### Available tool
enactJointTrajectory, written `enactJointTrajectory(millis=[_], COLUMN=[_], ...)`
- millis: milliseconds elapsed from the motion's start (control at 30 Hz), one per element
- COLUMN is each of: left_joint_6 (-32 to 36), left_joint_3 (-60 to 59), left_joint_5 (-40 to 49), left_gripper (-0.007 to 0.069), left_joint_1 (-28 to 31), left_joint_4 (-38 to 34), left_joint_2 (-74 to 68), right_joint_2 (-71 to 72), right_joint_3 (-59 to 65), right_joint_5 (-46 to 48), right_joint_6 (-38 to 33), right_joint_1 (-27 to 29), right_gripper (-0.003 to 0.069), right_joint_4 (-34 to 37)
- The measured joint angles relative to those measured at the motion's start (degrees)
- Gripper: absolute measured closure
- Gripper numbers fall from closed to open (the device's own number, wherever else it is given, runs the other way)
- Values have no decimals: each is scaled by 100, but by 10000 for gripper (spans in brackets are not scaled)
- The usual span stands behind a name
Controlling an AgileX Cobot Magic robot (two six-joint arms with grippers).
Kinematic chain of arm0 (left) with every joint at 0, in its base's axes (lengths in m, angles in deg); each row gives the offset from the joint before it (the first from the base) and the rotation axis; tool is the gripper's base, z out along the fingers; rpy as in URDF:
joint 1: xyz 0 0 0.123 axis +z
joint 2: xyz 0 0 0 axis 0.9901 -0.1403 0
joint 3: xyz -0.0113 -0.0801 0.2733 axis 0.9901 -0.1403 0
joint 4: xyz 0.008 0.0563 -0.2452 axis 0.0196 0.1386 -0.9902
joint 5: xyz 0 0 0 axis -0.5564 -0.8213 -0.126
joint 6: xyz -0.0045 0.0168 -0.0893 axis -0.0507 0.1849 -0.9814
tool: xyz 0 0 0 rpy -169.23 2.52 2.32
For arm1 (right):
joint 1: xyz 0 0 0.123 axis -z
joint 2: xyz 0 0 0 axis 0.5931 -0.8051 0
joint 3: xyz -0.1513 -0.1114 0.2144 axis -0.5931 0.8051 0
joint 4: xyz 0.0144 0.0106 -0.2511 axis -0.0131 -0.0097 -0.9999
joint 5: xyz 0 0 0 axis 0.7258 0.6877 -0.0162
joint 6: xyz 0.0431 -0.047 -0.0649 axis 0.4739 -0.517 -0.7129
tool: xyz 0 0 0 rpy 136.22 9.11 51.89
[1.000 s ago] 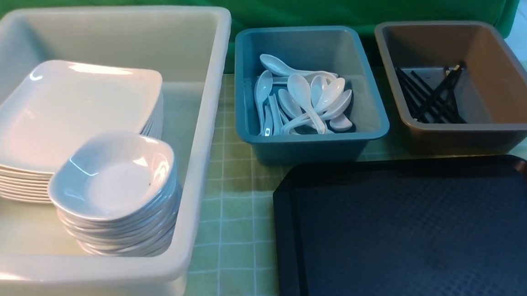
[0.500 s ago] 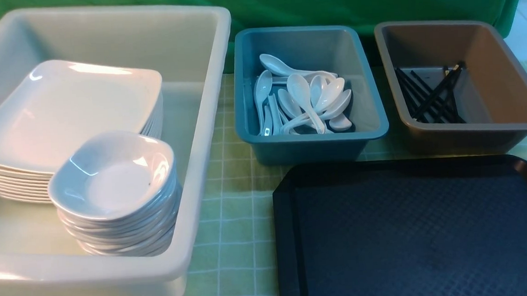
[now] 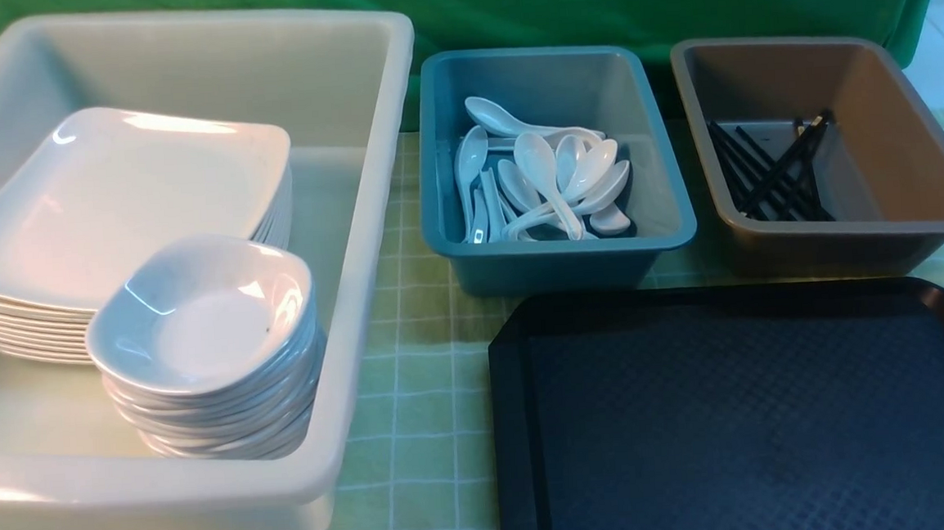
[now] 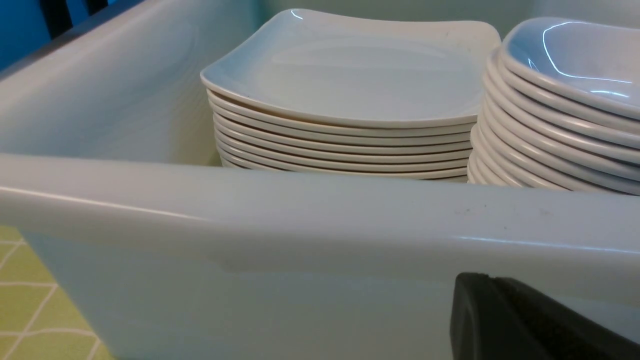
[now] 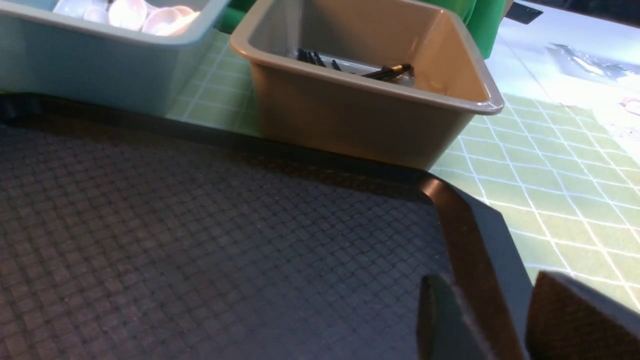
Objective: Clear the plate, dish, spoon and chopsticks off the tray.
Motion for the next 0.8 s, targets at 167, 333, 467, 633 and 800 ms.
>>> enactJointTrajectory(millis=[167, 333, 467, 633, 800], left_joint_6=[0, 0, 5, 5, 5], left_joint_3=[0, 0, 0, 0, 0], left_joint_5=[0, 0, 0, -5, -153], left_gripper=[627, 627, 627, 627, 627], left_joint_1=[0, 0, 0, -21, -60], left_joint_4=[0, 0, 0, 0, 2], left_joint_2=[0, 0, 0, -45, -818], right_joint_2=[0, 0, 0, 0, 0], right_joint_3=[0, 0, 0, 0, 0], right_joint_5=[0, 0, 0, 0, -2], right_joint_6=[0, 0, 0, 0, 0], right_joint_1=[0, 0, 0, 0, 0], right_gripper=[419, 419, 419, 419, 419], right_joint_4=[0, 0, 0, 0, 0])
